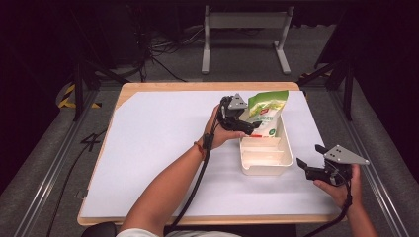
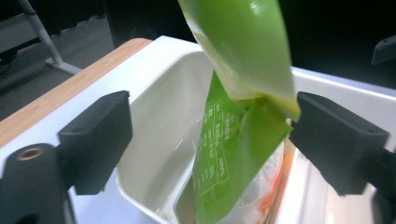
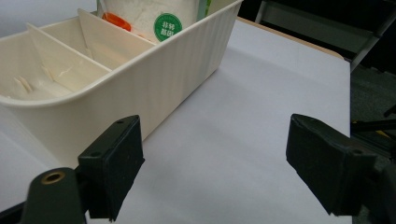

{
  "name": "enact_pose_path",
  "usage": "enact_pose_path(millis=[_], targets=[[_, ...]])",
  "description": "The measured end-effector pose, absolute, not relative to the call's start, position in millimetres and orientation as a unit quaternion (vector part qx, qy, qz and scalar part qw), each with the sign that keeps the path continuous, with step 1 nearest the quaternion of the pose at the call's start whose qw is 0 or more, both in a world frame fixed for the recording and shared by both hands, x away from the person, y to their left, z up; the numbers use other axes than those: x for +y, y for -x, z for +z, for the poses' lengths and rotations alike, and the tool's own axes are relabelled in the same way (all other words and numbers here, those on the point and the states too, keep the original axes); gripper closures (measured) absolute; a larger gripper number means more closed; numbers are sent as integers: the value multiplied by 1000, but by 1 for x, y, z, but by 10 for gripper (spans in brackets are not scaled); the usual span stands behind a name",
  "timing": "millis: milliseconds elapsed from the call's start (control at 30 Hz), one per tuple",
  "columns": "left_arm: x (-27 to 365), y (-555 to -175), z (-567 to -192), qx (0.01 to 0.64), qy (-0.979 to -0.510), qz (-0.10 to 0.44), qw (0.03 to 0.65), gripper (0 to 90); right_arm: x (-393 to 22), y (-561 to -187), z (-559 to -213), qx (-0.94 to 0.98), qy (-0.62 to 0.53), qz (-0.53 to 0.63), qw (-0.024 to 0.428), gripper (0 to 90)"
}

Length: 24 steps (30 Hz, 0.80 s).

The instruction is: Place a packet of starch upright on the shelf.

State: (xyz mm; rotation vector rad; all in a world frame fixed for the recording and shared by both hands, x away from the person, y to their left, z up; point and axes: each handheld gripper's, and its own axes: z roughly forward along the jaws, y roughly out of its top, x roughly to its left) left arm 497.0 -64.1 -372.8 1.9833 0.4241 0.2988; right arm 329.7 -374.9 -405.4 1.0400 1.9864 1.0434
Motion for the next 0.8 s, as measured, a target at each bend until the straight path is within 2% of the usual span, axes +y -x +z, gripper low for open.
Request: enact_pose_path(millis=[133, 800], targets=[[-62, -494, -368, 169, -835, 128, 508, 92, -374, -329, -405, 760, -395, 398, 329, 189], [-30, -479, -346, 155, -831, 143, 514, 89, -372, -329, -405, 762, -392, 396, 329, 189]])
